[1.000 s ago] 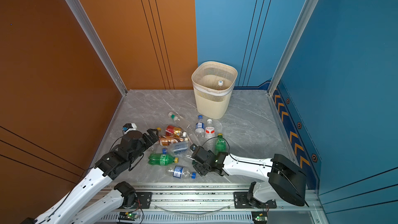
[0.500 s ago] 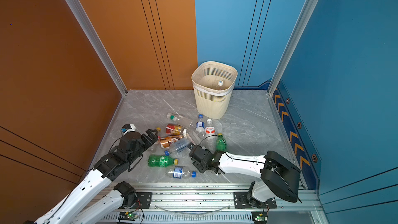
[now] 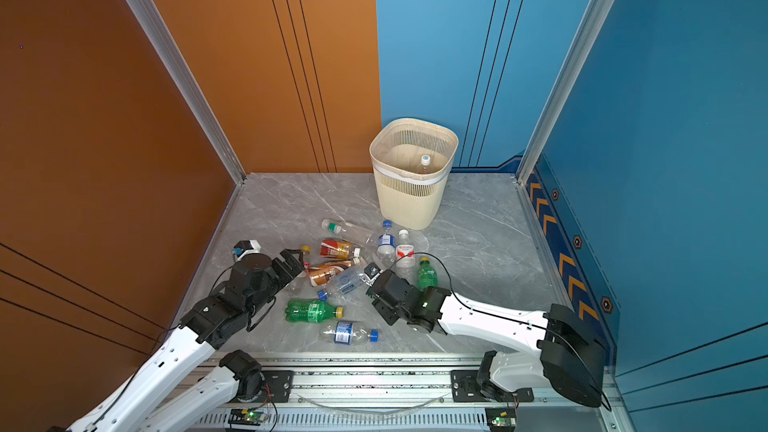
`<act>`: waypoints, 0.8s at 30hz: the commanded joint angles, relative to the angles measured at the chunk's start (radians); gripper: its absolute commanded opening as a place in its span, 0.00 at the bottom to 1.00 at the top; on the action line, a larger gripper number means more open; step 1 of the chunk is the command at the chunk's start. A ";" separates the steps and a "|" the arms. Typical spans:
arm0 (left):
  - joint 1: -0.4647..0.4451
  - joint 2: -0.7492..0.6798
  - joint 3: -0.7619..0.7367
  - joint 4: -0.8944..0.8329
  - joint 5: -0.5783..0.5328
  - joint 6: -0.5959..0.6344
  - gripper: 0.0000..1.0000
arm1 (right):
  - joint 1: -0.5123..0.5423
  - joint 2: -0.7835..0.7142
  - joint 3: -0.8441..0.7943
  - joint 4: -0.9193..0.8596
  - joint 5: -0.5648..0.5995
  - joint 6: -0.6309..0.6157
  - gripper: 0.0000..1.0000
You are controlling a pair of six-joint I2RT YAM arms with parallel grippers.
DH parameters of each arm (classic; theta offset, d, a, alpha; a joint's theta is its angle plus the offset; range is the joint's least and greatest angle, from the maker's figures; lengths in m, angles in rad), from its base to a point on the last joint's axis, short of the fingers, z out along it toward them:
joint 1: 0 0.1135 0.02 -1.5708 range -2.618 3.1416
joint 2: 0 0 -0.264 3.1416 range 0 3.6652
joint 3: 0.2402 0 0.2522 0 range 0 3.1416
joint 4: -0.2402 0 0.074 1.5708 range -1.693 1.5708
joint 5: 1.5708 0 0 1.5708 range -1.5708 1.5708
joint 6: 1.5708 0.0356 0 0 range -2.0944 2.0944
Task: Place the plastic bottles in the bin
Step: 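Grasp the clear bottle with green label in the right gripper and lift, then carry the green-labelled bottle with the right gripper over the wastebasket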
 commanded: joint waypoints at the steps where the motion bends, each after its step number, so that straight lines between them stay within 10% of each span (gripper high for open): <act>1: 0.009 -0.009 -0.021 -0.010 0.014 -0.010 0.98 | -0.033 -0.076 0.061 -0.046 0.018 -0.016 0.54; 9: 0.021 -0.012 -0.033 -0.001 0.029 -0.018 0.98 | -0.222 -0.131 0.285 -0.052 -0.038 -0.074 0.54; 24: 0.066 -0.036 -0.031 -0.013 0.059 -0.010 0.98 | -0.550 0.218 0.897 -0.064 -0.198 -0.200 0.54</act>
